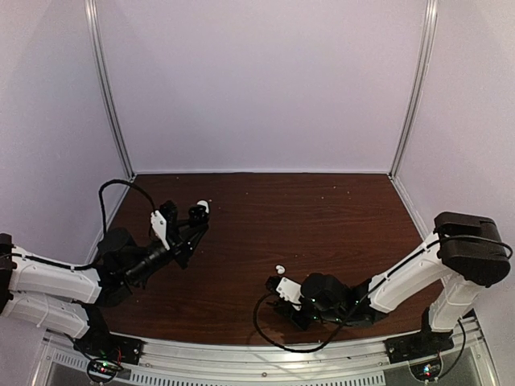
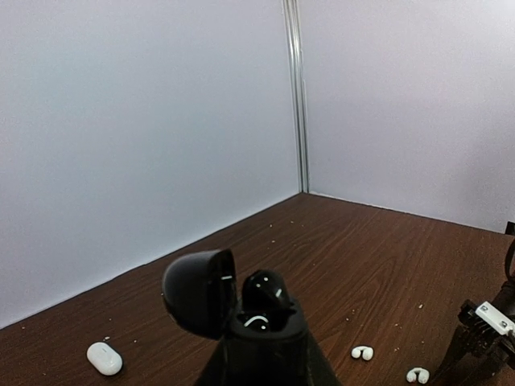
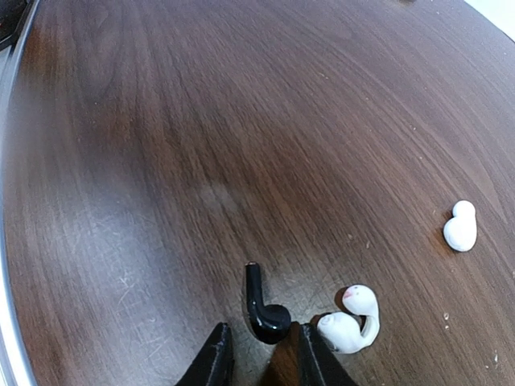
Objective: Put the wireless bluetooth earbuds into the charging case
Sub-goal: Pick up the left earbud from the corner of the board.
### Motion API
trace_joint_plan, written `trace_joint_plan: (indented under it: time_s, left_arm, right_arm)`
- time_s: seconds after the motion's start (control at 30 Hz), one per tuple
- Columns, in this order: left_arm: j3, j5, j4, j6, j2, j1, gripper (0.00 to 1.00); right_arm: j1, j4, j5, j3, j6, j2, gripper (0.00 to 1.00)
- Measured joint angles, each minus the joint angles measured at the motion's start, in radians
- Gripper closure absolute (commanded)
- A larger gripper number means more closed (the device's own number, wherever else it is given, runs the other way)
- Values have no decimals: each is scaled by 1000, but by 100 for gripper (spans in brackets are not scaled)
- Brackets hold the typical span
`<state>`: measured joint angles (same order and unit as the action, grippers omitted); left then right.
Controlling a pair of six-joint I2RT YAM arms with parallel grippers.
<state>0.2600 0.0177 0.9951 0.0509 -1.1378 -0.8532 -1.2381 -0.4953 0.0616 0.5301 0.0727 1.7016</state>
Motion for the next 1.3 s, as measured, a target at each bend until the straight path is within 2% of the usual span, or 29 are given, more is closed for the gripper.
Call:
trace_joint_plan:
  time_s: [0.2,0.7,0.97,1.3]
  left_arm:
    - [-5,0,2,-1,0,0,96]
    - [-5,0,6,-8,0,0,96]
    - [-5,-18,6,-28,-21,0,97]
    - [-18,-131,17,-165,-65,1,97]
  right_arm:
    - [-1,-37,11,0,-16,19,72]
    - [-1,-66,18,0,-45,35,84]
    - [-1,149,17,37,-60,-84,87]
    - [40,477,-72,289,-94,-239,88]
